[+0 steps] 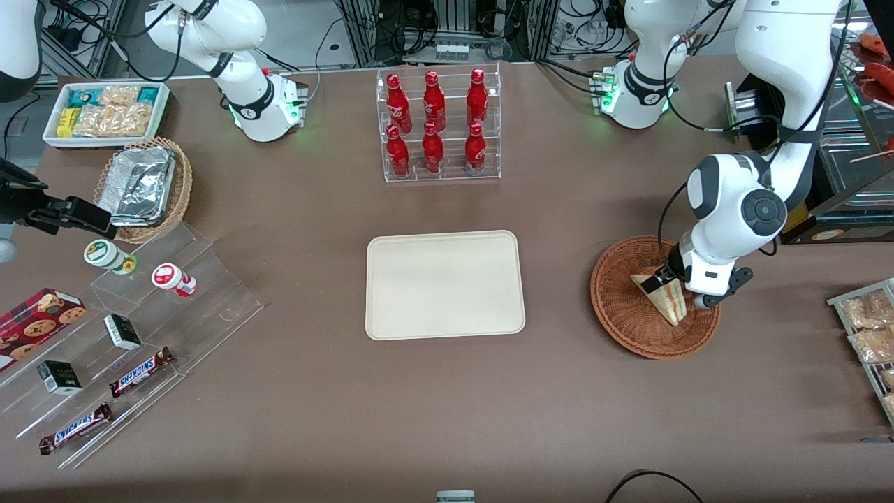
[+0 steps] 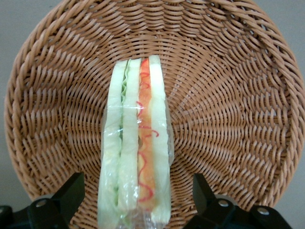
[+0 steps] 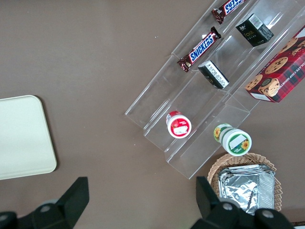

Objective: Place sandwich from basket to tray
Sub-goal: 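Lower the open left gripper and close it on the wrapped sandwich, then lift the sandwich and carry it over the cream tray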

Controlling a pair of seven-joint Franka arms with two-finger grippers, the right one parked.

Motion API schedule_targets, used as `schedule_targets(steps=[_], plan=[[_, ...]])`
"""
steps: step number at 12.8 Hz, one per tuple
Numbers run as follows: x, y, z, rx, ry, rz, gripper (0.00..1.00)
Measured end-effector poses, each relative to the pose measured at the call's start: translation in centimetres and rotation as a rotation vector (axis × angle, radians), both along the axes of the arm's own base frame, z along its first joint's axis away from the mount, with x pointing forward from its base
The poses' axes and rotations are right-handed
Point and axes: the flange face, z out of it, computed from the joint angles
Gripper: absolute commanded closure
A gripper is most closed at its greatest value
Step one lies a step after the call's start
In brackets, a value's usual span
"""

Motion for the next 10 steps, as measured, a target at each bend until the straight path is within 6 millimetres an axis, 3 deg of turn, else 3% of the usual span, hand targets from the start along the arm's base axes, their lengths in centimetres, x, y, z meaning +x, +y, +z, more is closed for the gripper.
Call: schedule_targets(steps=[2, 5, 7, 10], plan=[[0.0, 0.0, -0.6, 0.000, 0.003, 0.000, 0.97], [0.1, 0.0, -0.5, 0.001, 0.011, -0.024, 1.00], [0.5, 0.0, 0.7, -0.002, 0.045, -0.075, 1.00], [2.7, -0.7, 5.5, -0.011, 0.115, -0.130, 1.00]])
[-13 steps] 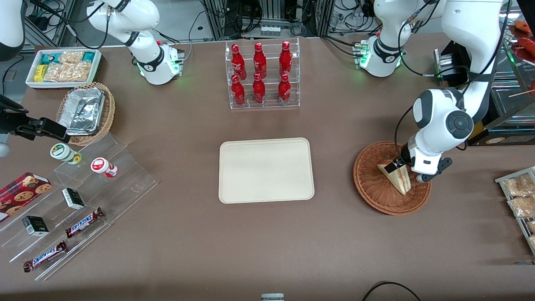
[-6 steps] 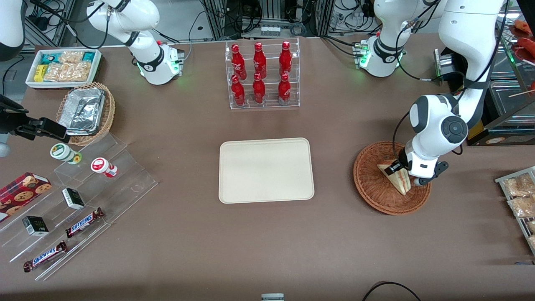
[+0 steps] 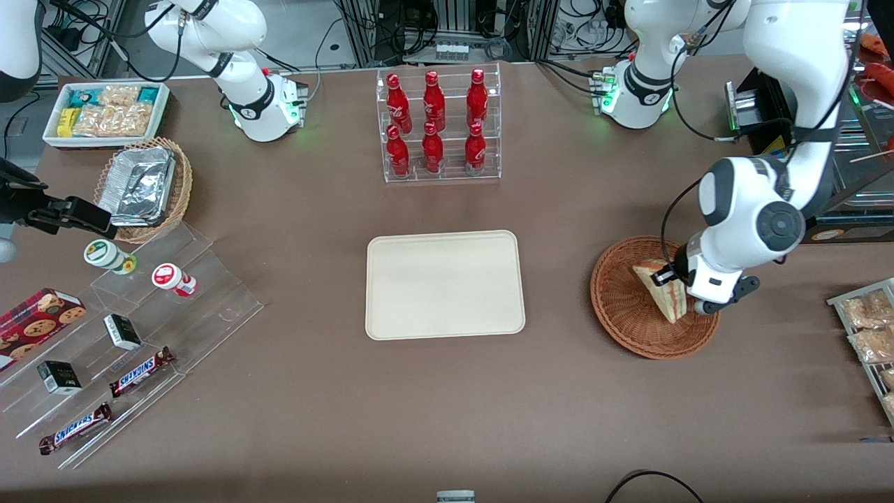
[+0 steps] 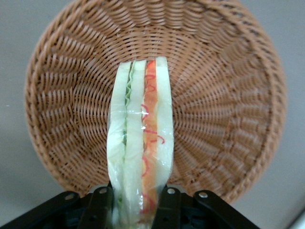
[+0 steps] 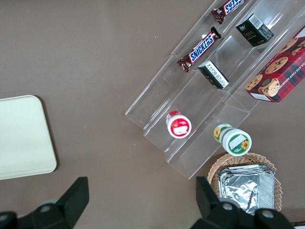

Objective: Place sandwich from basket to tray
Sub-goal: 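Lift the sandwich and carry it over the cream tray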

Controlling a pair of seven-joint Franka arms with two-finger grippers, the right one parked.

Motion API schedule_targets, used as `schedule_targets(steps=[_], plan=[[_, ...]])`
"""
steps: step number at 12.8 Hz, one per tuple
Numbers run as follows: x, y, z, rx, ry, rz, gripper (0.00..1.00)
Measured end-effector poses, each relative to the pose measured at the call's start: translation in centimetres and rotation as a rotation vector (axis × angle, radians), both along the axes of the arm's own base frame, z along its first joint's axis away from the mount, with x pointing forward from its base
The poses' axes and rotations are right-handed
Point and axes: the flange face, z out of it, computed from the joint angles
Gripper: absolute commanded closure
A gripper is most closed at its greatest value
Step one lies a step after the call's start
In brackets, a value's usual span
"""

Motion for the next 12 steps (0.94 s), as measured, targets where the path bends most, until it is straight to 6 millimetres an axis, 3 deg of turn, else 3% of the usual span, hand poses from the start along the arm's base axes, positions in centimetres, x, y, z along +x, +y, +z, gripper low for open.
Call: schedule_targets(steps=[3, 9, 12], plan=[[1.0, -3.8, 3.1, -0.008, 0.003, -0.079, 1.00], [-1.6, -16.7, 3.3, -0.012, -0.006, -0.289, 1.00], [-2.6, -24.2, 2.3, -0.006, -0.009, -0.302, 1.00]])
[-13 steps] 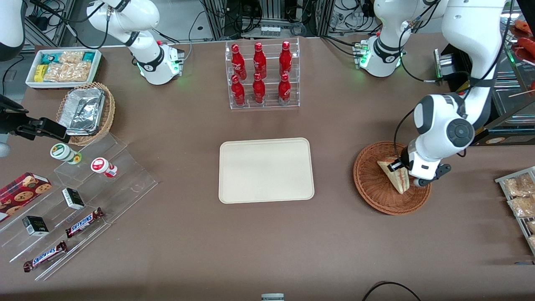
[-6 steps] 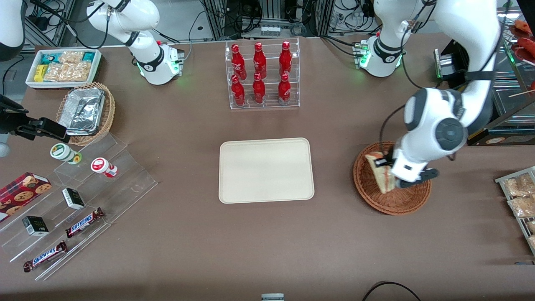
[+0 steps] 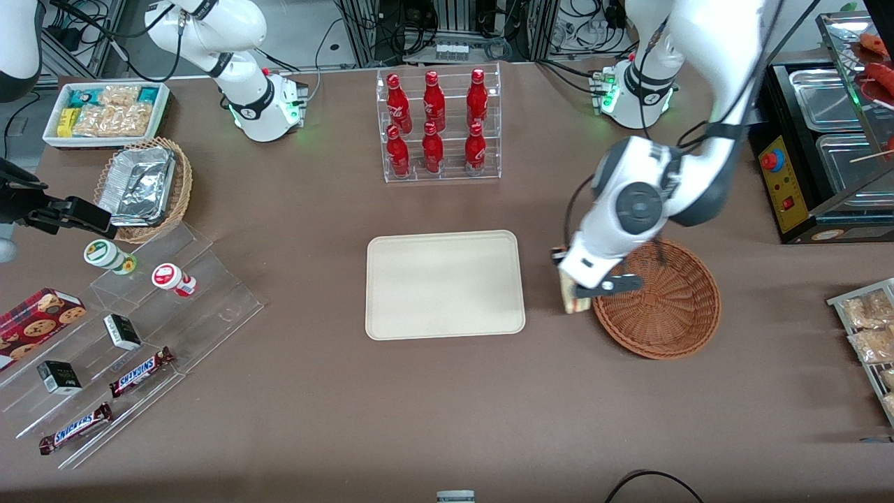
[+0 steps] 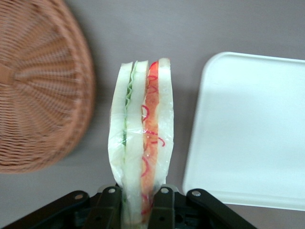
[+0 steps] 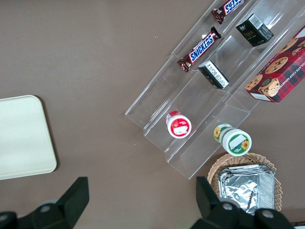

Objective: Place sandwich from basket to tray
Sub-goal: 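Lift the sandwich and carry it over the cream tray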

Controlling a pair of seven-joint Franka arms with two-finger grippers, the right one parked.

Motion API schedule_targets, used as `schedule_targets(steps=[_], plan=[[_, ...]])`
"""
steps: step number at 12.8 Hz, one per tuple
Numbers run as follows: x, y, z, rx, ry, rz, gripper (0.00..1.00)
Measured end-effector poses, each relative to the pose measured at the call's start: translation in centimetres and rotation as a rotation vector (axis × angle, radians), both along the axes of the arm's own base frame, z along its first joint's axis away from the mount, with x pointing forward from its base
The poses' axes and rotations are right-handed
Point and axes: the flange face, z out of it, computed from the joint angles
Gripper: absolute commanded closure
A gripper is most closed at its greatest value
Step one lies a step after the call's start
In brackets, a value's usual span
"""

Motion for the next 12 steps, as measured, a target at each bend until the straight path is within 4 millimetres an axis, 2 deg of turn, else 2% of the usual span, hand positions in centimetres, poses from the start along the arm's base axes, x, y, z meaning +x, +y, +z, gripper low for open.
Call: schedule_targets(steps=[3, 7, 9, 12], plan=[[-0.7, -7.4, -0.8, -0.004, -0.017, 0.018, 1.00], [-2.3, -15.1, -1.6, -0.017, -0.039, 0.044, 1.00], [-3.1, -18.2, -2.8, -0.020, -0.040, 0.049, 1.00], [-3.3, -21.5, -4.7, -0.029, -0.044, 0.046, 1.00]])
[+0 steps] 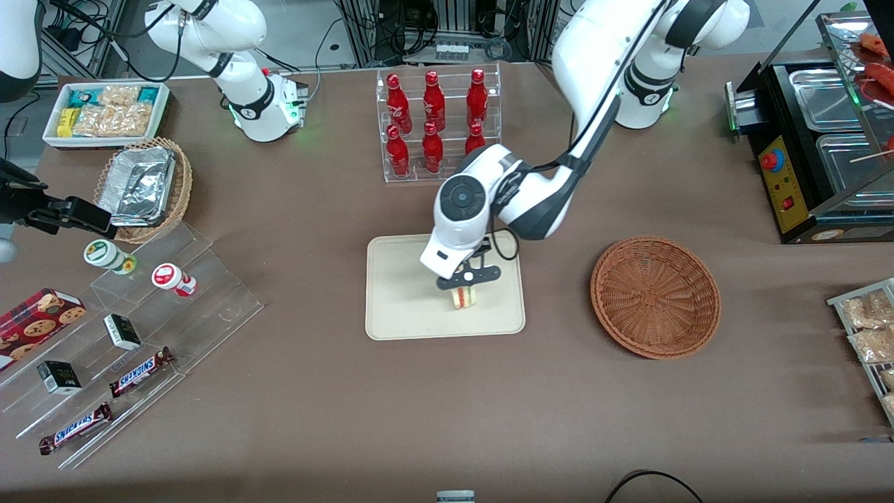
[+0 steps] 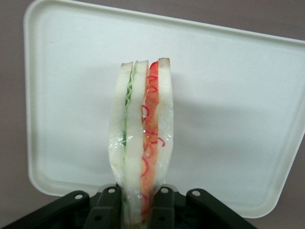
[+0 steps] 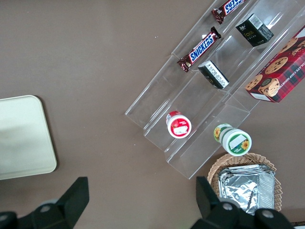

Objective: Place sandwich from basket to tray
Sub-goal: 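Lift the sandwich and carry it over the cream tray, then lower the sandwich onto the tray and open the left gripper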

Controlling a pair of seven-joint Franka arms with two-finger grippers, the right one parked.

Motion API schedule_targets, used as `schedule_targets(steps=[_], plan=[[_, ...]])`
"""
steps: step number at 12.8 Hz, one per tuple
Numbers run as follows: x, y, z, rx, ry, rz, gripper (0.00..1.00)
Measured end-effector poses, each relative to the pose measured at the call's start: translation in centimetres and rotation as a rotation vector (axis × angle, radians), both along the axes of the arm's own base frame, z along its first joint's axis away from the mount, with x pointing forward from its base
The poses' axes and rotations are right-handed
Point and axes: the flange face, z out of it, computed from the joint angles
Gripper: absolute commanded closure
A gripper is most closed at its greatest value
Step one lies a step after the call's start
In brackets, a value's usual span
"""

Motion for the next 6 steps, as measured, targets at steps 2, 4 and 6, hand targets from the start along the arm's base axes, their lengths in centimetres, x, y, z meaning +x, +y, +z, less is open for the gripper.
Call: schedule_targets(steps=[2, 4, 6], plan=[[-0.1, -1.4, -1.2, -0.002, 0.000, -0.008, 1.00], [-0.2, -2.1, -2.1, 0.011, -0.010, -0.020, 1.00], [0.0, -2.2, -2.7, 0.026, -0.022, -0.017, 1.00]])
